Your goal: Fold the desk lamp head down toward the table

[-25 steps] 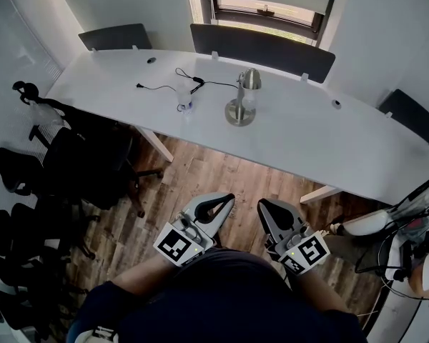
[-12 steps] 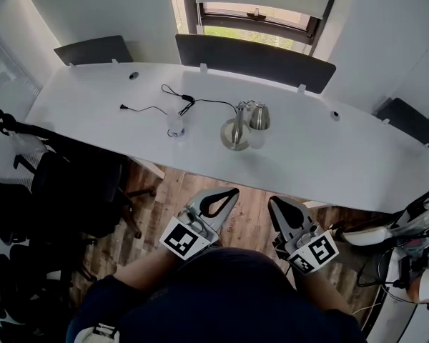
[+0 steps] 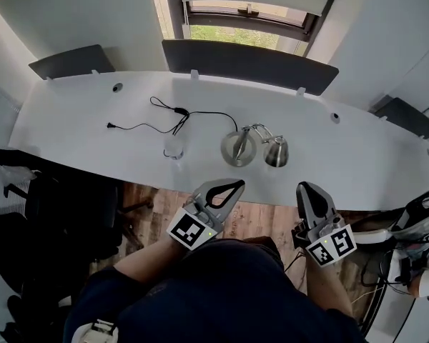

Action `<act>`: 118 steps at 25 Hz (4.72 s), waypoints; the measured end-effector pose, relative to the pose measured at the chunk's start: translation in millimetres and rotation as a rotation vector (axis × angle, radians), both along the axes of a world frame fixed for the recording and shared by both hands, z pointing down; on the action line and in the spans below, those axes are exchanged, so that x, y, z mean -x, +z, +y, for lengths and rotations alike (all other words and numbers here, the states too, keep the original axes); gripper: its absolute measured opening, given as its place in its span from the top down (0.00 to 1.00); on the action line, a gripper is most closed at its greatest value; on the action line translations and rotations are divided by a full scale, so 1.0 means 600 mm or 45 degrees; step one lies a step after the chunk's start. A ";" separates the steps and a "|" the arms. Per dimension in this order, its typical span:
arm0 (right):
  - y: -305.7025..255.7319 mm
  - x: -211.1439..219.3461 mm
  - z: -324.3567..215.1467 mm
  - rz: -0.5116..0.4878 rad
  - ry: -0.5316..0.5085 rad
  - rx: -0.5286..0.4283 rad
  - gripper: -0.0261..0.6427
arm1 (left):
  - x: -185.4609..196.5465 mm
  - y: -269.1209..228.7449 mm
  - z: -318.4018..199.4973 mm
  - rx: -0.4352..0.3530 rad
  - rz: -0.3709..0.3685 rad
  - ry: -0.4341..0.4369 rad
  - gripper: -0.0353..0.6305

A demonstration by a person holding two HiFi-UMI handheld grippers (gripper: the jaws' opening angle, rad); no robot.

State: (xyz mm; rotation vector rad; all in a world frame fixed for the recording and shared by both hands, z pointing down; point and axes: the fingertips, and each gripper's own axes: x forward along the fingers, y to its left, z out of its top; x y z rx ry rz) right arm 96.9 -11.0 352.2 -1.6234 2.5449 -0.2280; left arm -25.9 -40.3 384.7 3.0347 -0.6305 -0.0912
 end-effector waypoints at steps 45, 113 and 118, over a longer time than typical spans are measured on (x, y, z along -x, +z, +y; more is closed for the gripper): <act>0.081 -0.014 -0.274 -0.146 -0.687 0.696 0.91 | -0.084 0.227 -0.267 0.043 -0.420 -0.295 0.90; 0.209 0.054 -0.180 -0.482 -1.118 1.432 0.89 | -0.157 0.249 -0.324 -0.030 -0.415 0.037 0.77; 0.241 0.054 -0.174 -0.491 -1.098 1.403 0.90 | -0.161 0.252 -0.321 -0.033 -0.414 0.140 0.77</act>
